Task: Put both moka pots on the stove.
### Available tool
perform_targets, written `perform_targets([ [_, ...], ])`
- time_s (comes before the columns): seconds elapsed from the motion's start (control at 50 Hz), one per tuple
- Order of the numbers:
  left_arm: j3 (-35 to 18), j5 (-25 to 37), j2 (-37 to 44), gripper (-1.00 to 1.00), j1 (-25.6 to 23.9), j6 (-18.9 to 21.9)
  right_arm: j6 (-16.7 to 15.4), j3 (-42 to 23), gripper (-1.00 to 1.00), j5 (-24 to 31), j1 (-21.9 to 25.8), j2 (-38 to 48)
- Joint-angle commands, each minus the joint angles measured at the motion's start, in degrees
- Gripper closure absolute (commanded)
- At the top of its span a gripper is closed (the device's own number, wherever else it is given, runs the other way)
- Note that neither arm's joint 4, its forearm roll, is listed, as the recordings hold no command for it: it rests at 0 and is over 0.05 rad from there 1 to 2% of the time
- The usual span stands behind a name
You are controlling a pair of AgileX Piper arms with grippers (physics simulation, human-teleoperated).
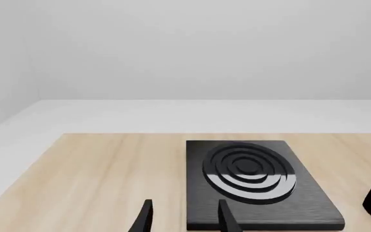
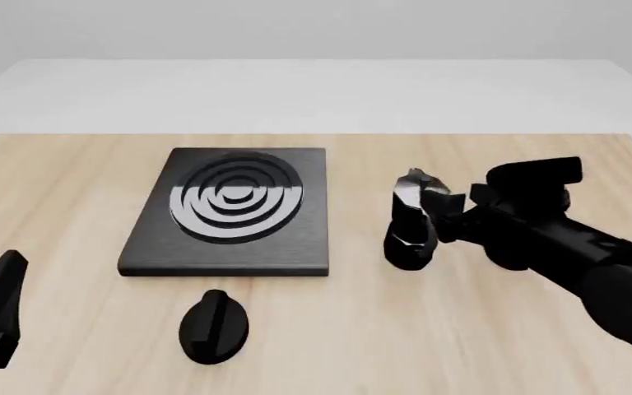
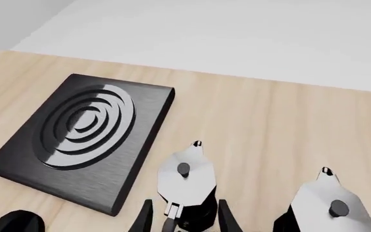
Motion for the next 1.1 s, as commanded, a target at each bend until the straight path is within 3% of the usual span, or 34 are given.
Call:
perform_targets([
  [0.02, 0.0, 0.0, -0.01, -1.0, 0.0, 0.0, 1.0, 0.84, -1.0, -2.7, 0.61, 3.55],
  [0.62, 0.0, 0.0, 0.0, -1.0, 0.01, 0.0, 1.63, 1.02, -1.0, -5.89, -0.24, 8.49],
  [1.1, 0.0, 0.0, -0.01, -1.0, 0.0, 0.0, 4.1, -0.86, -1.0, -7.06, 1.73, 14.04],
])
